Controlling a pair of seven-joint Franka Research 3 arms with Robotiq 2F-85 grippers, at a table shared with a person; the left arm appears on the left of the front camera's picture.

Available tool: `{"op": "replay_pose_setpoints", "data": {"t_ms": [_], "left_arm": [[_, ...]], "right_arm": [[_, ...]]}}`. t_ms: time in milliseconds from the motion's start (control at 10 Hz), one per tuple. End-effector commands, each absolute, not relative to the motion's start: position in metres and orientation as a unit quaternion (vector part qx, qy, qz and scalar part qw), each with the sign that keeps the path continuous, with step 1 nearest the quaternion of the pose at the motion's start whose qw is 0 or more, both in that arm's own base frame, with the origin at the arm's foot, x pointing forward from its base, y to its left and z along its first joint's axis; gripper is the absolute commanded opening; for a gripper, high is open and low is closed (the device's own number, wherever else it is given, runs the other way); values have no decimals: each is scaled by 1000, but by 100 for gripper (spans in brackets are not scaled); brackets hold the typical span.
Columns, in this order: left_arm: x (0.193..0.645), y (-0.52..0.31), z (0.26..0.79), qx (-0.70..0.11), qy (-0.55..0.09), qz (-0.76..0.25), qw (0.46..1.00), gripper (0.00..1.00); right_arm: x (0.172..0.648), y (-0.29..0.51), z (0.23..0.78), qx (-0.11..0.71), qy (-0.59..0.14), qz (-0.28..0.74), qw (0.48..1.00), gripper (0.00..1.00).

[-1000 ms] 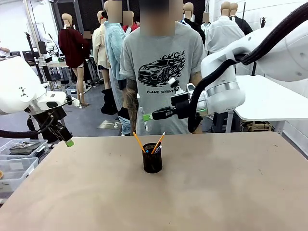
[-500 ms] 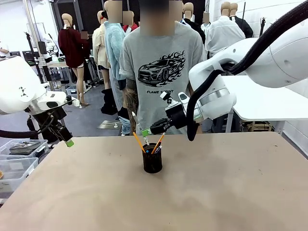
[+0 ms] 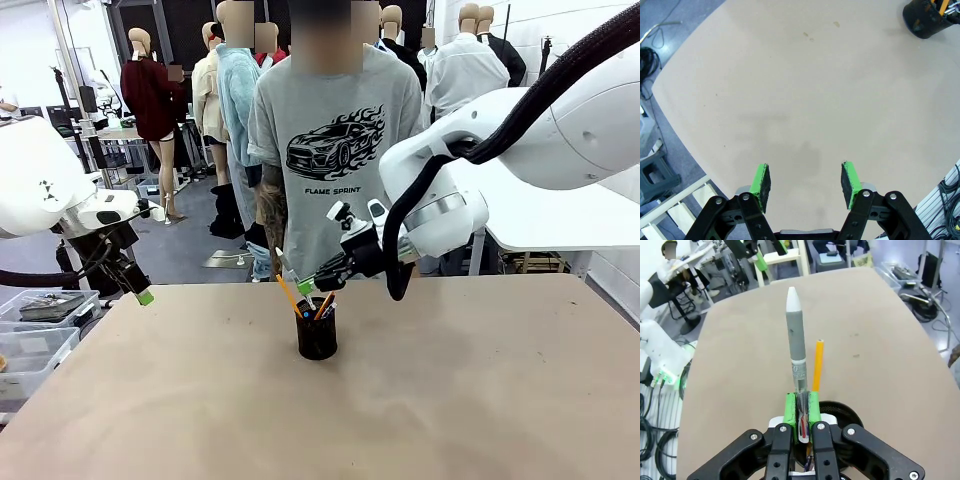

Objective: Place the pens into the pen holder.
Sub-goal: Pick up a writing instrument from the table and place it into the Pen holder.

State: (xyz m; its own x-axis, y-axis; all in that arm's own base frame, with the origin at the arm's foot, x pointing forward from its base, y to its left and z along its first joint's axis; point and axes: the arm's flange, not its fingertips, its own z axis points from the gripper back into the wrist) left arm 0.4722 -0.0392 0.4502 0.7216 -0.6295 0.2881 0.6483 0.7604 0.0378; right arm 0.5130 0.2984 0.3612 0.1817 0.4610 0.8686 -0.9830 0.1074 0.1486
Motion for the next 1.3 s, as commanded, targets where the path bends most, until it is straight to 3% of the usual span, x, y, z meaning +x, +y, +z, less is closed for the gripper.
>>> {"op": "replay_pose_setpoints", "data": {"t_ms": [0,1100,1200], "left_arm": [[473,-36,450,-32,-149,-351,924,74],[473,-36,450,-32,-149,-351,924,74],[473,-36,450,-32,-149,-351,924,74]], "right_arm": [[507,303,353,372,-346,547,665,0],[509,305,342,342,-340,550,682,0],[508,306,343,342,-339,552,681,12]]}}
